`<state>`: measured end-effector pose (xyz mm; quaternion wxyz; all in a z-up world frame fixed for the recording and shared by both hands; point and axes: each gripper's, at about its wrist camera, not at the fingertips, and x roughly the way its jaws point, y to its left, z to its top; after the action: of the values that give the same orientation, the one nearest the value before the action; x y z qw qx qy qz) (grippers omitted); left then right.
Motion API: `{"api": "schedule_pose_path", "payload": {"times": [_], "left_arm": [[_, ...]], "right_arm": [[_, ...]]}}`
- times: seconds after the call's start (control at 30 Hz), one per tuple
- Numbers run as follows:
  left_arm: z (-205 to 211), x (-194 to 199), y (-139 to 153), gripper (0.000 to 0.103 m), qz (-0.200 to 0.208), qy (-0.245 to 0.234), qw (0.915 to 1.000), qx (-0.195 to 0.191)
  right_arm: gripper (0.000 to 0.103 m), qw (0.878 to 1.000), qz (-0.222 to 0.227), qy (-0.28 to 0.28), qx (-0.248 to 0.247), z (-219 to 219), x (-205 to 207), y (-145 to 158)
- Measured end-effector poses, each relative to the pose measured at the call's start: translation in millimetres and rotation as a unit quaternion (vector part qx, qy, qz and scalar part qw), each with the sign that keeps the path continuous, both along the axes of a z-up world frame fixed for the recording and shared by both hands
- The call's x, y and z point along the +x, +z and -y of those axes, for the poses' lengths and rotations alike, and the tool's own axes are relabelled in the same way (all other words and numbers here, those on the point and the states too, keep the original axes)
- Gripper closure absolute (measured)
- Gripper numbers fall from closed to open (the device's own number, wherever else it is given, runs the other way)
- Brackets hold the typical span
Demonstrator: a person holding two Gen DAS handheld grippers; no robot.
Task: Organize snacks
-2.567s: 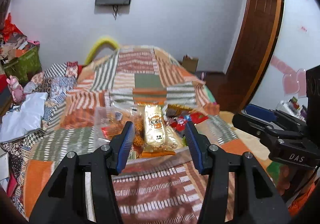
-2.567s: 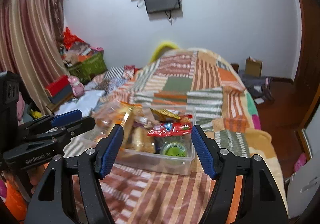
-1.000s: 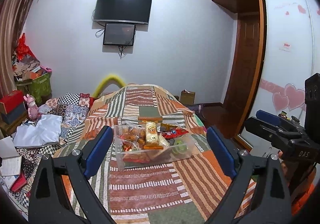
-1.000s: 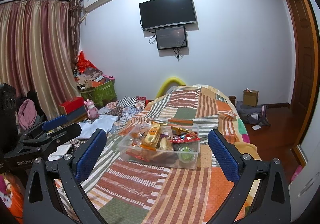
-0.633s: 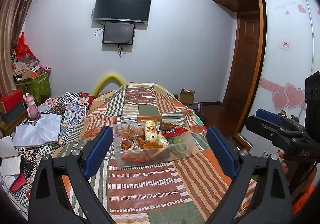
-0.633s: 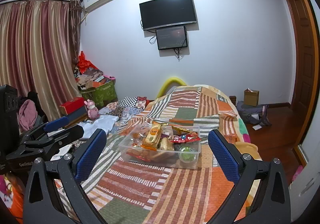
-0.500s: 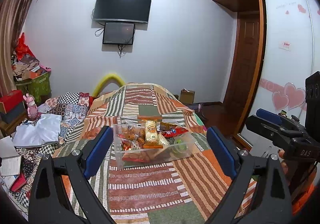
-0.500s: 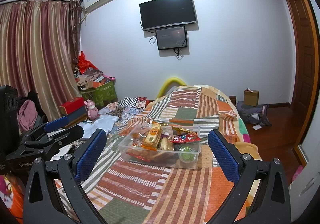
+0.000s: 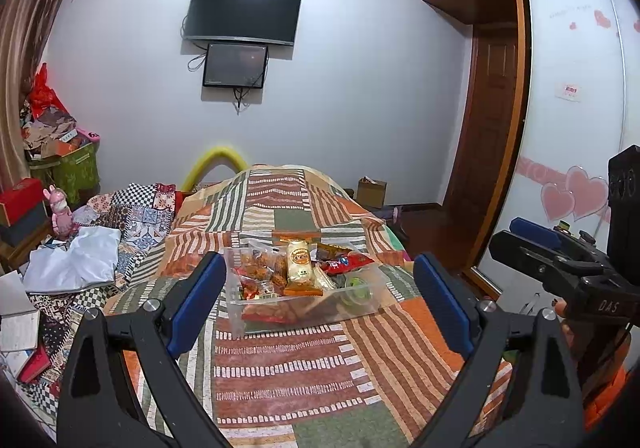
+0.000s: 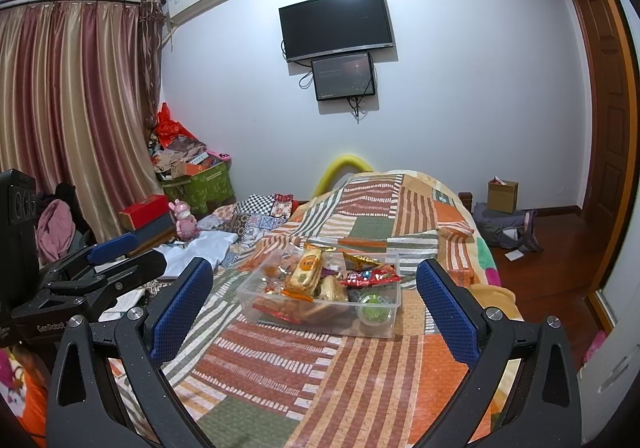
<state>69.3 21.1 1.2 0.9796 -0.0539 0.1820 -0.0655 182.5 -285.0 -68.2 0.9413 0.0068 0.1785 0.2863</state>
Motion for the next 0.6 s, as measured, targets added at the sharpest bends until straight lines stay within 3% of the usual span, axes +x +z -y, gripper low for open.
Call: {"api": "schedule_pose_path", "payload": {"times": [0.6], "left_arm": [[-0.1, 2.5, -1.5, 0.007, -0.006, -0.007, 1.0000, -0.004]], "right_arm": [[0.001, 1.000, -0.009, -0.001, -0.001, 0.6, 2.4, -2.5]]}}
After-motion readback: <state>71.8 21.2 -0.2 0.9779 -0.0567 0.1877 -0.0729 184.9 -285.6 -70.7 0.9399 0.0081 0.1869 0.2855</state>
